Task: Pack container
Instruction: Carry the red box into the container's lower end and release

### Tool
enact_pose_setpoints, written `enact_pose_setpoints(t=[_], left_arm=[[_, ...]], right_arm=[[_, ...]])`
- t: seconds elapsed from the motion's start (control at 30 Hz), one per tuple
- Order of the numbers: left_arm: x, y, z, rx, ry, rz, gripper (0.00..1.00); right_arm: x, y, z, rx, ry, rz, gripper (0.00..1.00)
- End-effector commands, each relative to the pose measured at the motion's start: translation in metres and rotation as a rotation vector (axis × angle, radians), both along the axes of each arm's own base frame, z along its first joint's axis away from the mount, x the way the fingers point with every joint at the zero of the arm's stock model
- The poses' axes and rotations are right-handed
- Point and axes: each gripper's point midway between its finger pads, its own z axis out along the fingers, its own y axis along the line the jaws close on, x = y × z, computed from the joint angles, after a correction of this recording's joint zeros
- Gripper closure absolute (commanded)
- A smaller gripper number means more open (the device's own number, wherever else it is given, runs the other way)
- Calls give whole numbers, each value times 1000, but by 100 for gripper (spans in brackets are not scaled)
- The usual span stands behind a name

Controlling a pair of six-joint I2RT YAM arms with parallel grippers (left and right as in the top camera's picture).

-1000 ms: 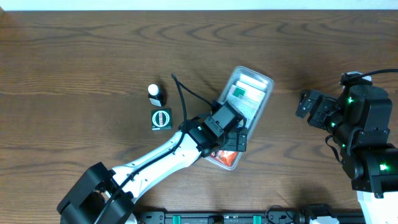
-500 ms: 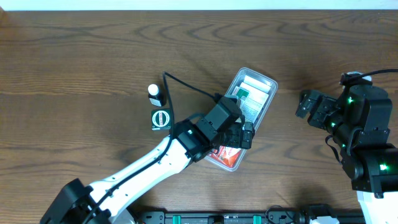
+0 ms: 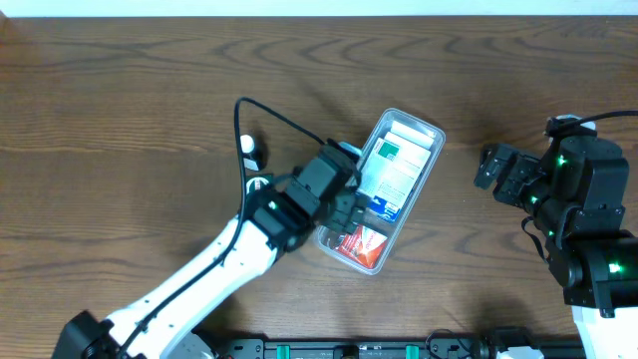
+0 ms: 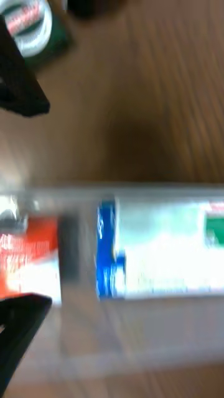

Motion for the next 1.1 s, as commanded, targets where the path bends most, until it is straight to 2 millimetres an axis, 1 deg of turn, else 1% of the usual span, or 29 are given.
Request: enact_pose_setpoints(t=[0.0,0.07,0.17,0.27,0.33,0.4,0.47,0.6,0.67,0.77,1.07], left_arm=[[13,14,-16,157,-54,-113,17],[17,13,-23,177,-56,-136,22],[21,10,-34,189,-48,-148,36],[20,8,-48,202,-14,-156,50],[19,9,-57,216,5,-158,52],[19,9,-60,222,13,-158,55],[19,9,-62,222,20,-151,63],[20,8,-62,194,32,-98,89],[21,7,-61,167,43,-48,92],[22,7,-61,131,63,24,94],[26,11,-60,24,119,295,94]], right_arm=[[0,-4,2,-8,-5,-16,1],[0,-4,2,-8,-5,-16,1],[0,-4,2,-8,-5,-16,1],[0,-4,2,-8,-5,-16,1],[0,-4,2,-8,-5,-16,1],[0,-4,2,-8,-5,-16,1],[0,-4,2,-8,-5,-16,1],[0,-4,2,-8,-5,-16,1],[0,-4,2,-8,-5,-16,1],[0,-4,2,-8,-5,-16,1],[0,-4,2,-8,-5,-16,1]])
